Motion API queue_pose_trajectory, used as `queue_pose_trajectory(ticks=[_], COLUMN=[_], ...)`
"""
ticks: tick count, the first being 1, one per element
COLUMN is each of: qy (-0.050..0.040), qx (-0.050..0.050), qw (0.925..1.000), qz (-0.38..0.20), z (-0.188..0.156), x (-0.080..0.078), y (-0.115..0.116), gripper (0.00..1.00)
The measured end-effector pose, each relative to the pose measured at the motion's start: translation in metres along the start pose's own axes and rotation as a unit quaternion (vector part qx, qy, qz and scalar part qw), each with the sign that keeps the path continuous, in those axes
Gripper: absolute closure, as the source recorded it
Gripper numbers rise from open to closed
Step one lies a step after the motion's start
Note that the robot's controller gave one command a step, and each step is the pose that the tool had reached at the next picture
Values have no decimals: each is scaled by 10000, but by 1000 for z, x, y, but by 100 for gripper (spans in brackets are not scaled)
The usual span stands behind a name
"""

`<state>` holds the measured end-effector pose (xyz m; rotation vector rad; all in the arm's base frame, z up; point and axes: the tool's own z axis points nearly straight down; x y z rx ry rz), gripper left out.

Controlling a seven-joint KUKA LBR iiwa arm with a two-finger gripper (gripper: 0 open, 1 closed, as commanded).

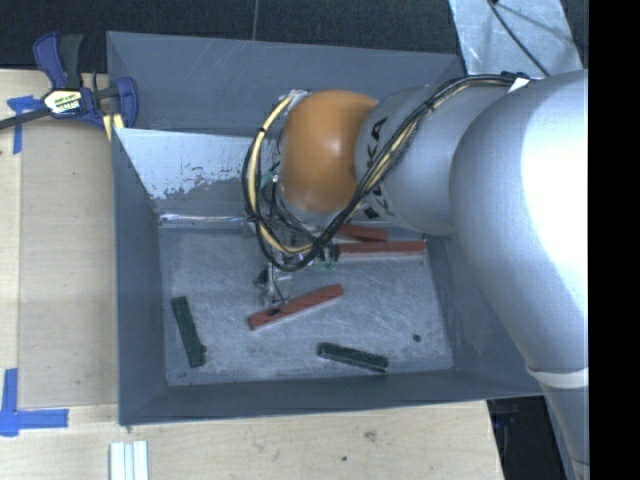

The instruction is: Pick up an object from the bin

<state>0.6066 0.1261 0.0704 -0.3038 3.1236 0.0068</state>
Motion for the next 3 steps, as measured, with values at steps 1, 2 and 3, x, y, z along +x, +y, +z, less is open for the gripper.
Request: queue_pose_trajectory(ticks=[1, 2, 3], qy=[8, 1, -1], qx=[26, 21, 24], qw=[10000, 10000, 9999], qz=[-30, -33, -144], z=[0, 0, -138], x=[22, 22, 35], y=[-55, -54, -54], gripper=[0, 100, 100])
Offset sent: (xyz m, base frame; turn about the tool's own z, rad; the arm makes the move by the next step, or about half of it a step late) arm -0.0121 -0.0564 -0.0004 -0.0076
